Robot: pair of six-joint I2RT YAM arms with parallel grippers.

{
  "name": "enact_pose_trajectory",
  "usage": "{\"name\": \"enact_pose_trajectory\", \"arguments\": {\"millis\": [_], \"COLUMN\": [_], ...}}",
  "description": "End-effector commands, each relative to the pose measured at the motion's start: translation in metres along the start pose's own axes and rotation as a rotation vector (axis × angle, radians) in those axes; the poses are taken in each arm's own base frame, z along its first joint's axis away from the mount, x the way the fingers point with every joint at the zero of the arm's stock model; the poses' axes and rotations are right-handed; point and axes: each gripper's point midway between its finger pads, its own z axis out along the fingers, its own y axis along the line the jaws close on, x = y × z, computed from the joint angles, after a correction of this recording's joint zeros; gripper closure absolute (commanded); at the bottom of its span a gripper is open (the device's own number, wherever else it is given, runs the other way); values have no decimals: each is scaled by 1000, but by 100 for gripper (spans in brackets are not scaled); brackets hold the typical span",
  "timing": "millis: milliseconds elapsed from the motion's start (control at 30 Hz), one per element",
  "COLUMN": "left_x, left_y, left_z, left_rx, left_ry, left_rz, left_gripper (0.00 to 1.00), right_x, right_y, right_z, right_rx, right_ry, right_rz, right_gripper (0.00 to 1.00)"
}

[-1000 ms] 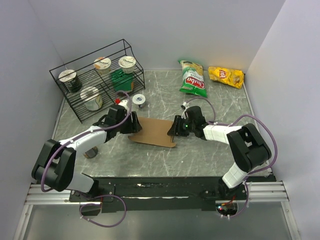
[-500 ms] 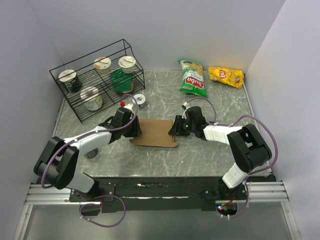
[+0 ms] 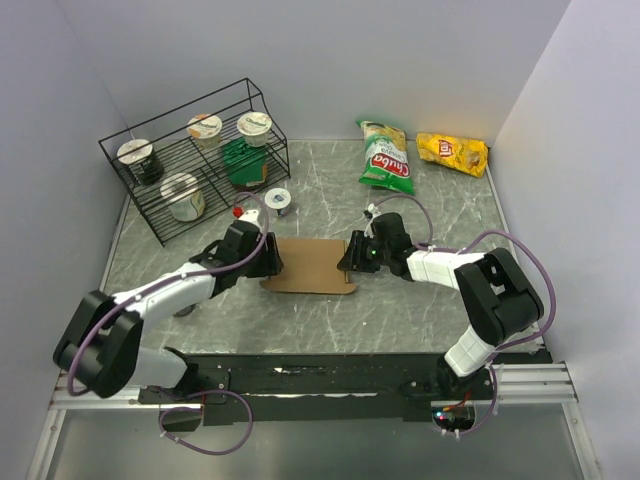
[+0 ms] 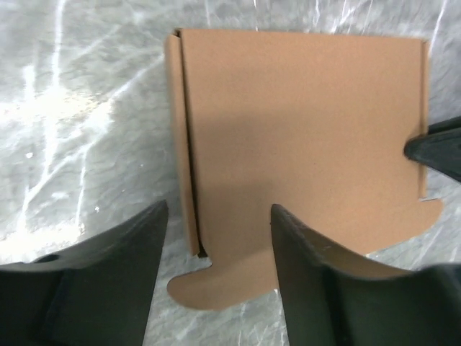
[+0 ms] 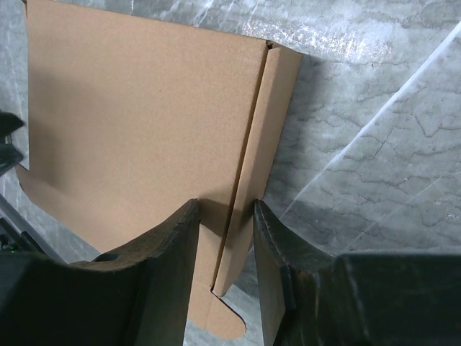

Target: Fold the paper box

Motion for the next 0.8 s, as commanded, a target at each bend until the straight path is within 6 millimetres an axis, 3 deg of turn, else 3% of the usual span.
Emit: {"name": "enact_pose_trajectory", "arguments": {"millis": [0, 133, 467, 667, 767], "left_x": [-14, 0, 16, 41, 42], "left_y": [0, -1, 9, 20, 19], "left_z": [-9, 4, 15, 25, 25], "left_rx": [7, 57, 118, 100, 113], "left_ry": [-93, -53, -60, 1, -3], "left_rz": [-43, -75, -147, -143, -123], "left_gripper": [32, 32, 73, 82, 81], "right_x": [11, 11, 12, 9, 4], "right_y": [-27, -27, -29, -30, -30], "right_z": [-1, -1, -3, -4, -10], "right_rx": [112, 109, 120, 128, 142], "right_ry": [8, 9, 6, -2, -23], "right_rz": [-23, -20, -28, -43, -79], "right_gripper": [59, 59, 60, 60, 48]}}
